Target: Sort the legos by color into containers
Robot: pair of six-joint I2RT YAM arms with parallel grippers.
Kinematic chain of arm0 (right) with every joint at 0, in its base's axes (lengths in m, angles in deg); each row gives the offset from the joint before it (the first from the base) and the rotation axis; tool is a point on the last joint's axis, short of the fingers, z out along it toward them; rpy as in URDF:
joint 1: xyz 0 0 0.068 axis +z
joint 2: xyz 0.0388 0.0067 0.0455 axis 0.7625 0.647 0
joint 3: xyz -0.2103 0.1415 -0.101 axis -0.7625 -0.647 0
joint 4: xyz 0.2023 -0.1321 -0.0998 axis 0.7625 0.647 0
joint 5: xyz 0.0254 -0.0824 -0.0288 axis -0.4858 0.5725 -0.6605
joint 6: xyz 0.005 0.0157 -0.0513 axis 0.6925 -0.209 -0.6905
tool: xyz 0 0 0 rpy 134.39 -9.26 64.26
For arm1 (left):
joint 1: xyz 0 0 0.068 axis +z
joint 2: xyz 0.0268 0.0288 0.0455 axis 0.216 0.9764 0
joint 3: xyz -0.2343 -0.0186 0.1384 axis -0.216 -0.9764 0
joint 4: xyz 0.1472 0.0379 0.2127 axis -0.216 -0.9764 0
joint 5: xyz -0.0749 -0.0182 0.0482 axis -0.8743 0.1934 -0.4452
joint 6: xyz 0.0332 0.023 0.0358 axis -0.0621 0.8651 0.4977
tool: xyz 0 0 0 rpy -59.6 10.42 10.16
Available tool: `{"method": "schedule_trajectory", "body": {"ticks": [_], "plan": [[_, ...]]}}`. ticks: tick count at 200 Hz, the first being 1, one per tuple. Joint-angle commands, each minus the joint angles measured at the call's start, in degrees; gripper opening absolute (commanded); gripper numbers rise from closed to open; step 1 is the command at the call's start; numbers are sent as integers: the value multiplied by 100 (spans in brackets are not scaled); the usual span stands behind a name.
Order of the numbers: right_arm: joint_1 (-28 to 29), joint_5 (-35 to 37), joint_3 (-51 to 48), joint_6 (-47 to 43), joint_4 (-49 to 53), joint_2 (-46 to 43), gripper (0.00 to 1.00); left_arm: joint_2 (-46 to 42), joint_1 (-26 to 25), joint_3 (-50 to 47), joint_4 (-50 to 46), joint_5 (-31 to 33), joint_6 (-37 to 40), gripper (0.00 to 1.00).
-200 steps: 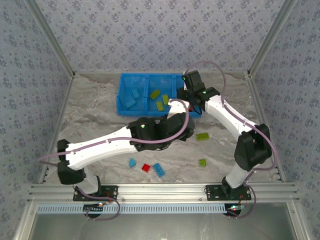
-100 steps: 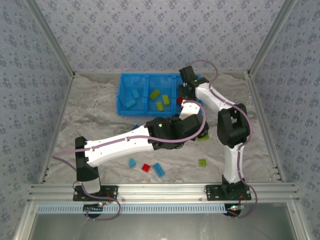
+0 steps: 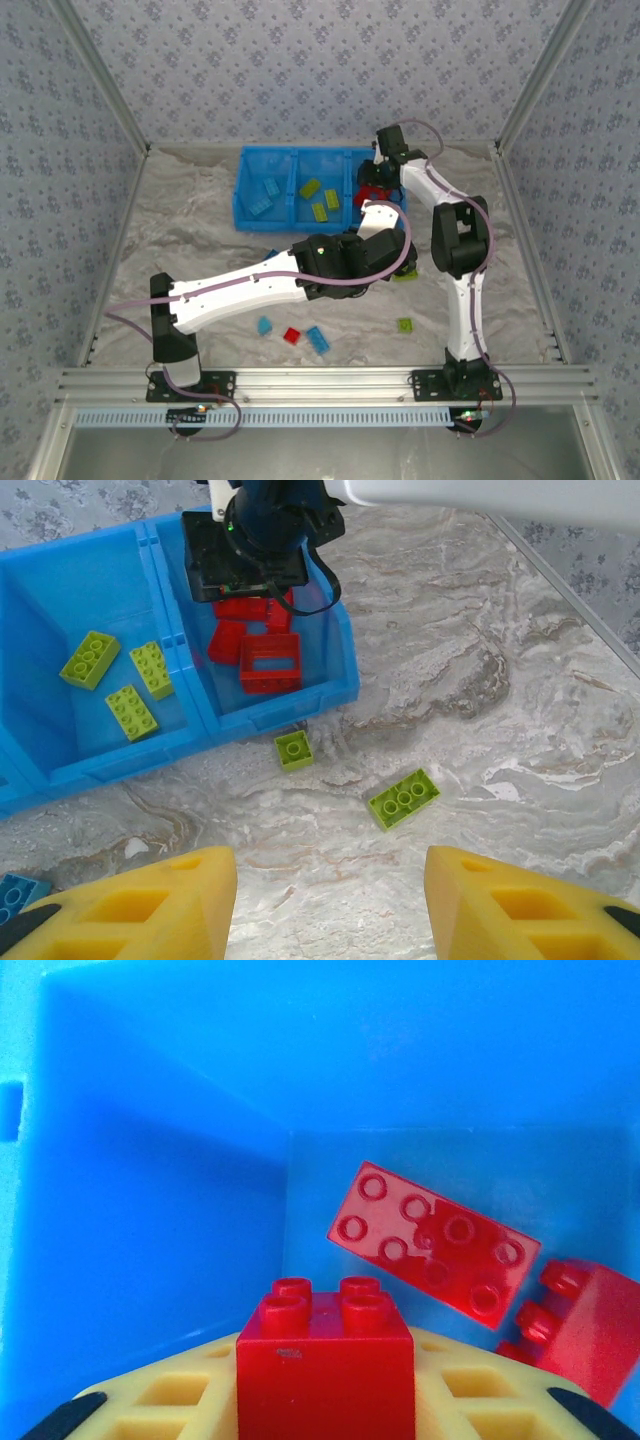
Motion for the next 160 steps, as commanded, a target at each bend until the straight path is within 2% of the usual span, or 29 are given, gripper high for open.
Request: {"method": "schedule_trajectory", "body": {"ticks": [1,60,96,132,160], "plan": [[-17,-529,364,22,-16,226,41,15,-42,39,-174,337,-191,52],[-48,-652,500,4,131,385,53,399,-101,766,-518,528,-79,53],[-66,-356,175,-130,89,-202,54,446,-97,856,-702,509,-208,53],[-53,117,-541,-370,-255,-1495,59,132,-96,360,-1397,255,-1272,55],[87,459,-1370,-588,-420,-2795,64,-581,13,-1326,-1265,-658,-2596,56]]}}
